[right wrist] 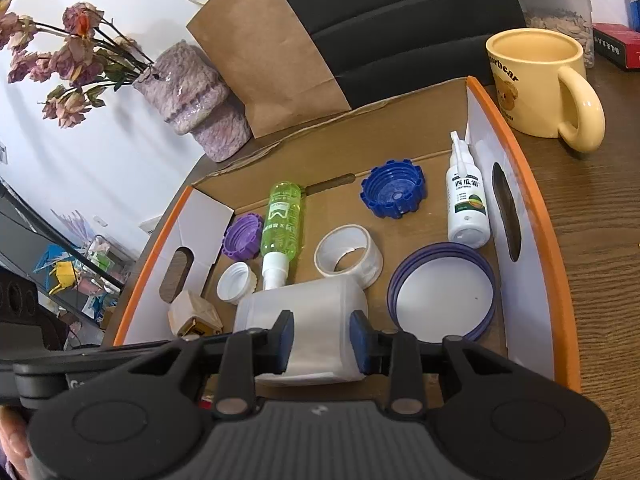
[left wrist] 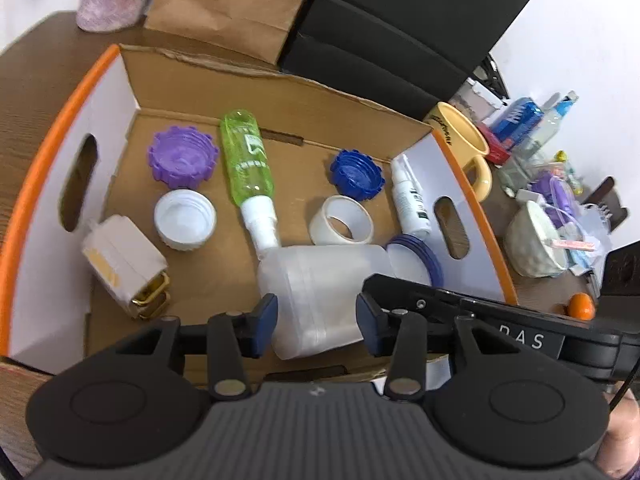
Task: Organize rigid objects
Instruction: 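Open both tools and lift them out of the box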
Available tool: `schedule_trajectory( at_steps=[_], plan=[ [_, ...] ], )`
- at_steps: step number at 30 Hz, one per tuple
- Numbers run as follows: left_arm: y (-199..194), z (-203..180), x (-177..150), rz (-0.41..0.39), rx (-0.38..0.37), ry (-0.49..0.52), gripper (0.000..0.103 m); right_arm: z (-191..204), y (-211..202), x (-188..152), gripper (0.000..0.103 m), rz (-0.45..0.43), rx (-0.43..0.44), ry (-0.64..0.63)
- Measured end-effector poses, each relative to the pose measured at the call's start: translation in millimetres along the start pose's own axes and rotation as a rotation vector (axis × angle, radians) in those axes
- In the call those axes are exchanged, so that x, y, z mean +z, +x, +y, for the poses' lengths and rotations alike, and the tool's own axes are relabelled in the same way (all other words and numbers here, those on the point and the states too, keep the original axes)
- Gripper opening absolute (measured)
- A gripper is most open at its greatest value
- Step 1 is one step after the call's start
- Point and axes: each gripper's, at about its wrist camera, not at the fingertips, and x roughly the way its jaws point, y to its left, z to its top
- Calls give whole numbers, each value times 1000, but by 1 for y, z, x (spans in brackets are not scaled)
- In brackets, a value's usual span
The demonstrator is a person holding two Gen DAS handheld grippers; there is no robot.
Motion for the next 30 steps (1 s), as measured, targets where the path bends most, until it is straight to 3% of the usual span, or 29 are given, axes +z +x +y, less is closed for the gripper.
schedule_trajectory(
  at_steps=[2, 5, 6, 7, 9, 13, 24, 26, 29, 30],
  plan=[
    [-9, -8, 0, -24, 51, 43, 46, 6, -4, 3, 39, 6, -38, -24],
    [-30, -18, 3, -62, 121, 87, 67, 19, -23, 7, 55, -39, -102, -83],
    [-39, -22, 4, -85, 160, 103, 82, 25, -31, 9, 61, -53, -121, -105],
    [-50, -27, 5, -109, 210, 119, 90, 32, -41, 11, 72, -69, -153, -134],
    [-69, -35, 6, -146, 285, 141, 93, 43, -57, 15, 89, -92, -227, -170],
    [-110, -49, 3, -230, 352, 172, 99, 65, -95, 16, 88, -144, -260, -223],
    [-175, -73, -26, -344, 361, 214, 100, 97, -147, -11, 89, -232, -276, -301],
    [-184, -76, -38, -453, 350, 242, 102, 100, -157, -21, 90, -315, -257, -330],
    [-191, -73, -80, -767, 336, 282, 103, 97, -169, -51, 99, -530, -226, -389],
    [-188, -72, -93, -836, 350, 293, 103, 94, -170, -63, 102, -598, -224, -409]
  ],
)
